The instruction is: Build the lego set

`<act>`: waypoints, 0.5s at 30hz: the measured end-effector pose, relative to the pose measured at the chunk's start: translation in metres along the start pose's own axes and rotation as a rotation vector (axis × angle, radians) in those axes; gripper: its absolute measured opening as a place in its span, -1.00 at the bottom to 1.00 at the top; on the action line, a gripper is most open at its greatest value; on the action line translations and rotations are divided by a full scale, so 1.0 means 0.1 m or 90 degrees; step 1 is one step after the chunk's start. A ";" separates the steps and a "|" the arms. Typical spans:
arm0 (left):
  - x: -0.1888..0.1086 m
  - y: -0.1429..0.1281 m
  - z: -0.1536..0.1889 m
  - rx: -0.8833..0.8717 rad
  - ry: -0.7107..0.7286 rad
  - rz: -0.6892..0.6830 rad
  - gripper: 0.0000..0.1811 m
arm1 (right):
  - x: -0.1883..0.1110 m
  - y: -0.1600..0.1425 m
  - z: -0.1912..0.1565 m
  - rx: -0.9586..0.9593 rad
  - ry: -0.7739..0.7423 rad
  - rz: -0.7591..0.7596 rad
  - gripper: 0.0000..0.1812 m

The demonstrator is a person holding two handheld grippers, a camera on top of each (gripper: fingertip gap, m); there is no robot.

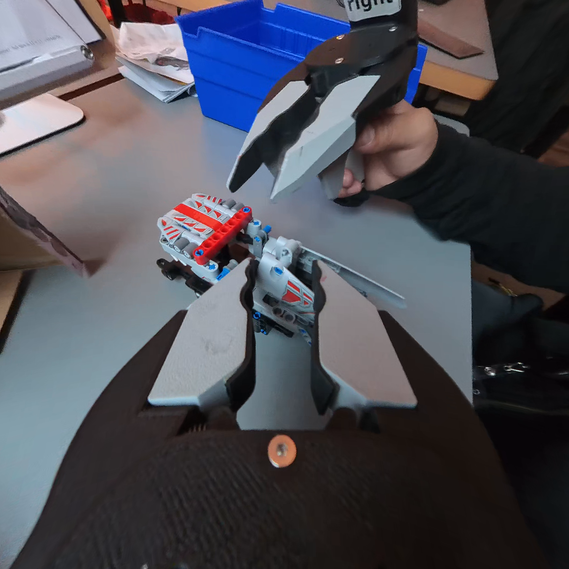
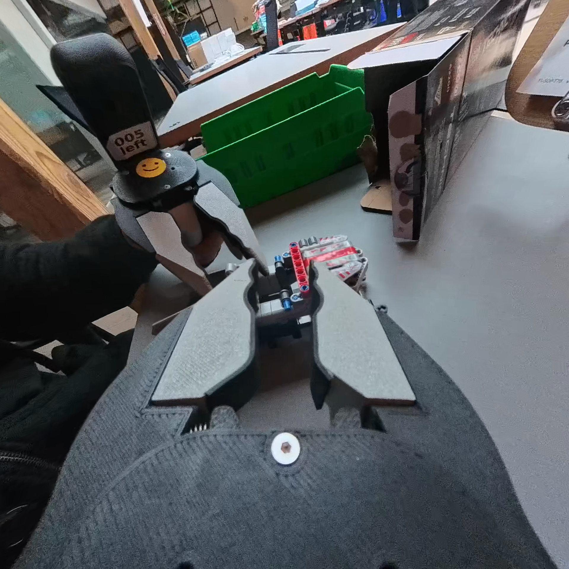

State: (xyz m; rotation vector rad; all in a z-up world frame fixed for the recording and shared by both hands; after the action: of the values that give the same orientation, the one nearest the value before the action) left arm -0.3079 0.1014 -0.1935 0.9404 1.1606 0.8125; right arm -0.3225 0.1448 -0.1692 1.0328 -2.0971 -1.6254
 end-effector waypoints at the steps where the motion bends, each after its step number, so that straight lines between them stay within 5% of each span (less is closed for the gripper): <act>1: -0.02 -0.01 -0.02 -0.021 -0.004 -0.007 -0.66 | 0.00 0.00 0.00 0.001 0.001 0.000 -0.67; 15: -0.29 -0.10 -0.22 -0.044 -0.052 0.008 -0.73 | 0.04 -0.15 0.09 0.017 -0.030 -0.051 -0.74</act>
State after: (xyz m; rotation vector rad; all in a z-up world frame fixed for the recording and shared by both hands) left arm -0.3352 0.0749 -0.1946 0.9160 1.0504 0.8123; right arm -0.3254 0.1472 -0.1863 1.1109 -2.1393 -1.6780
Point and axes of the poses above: each gripper's, where its closed fingertips meet, x out along the fingers, y out of its top, z = x × y across the jaws, the point moved 1 cm from there along -x, back along the fingers, and after that the axes turned 3 degrees about z, right-handed, at the moved point
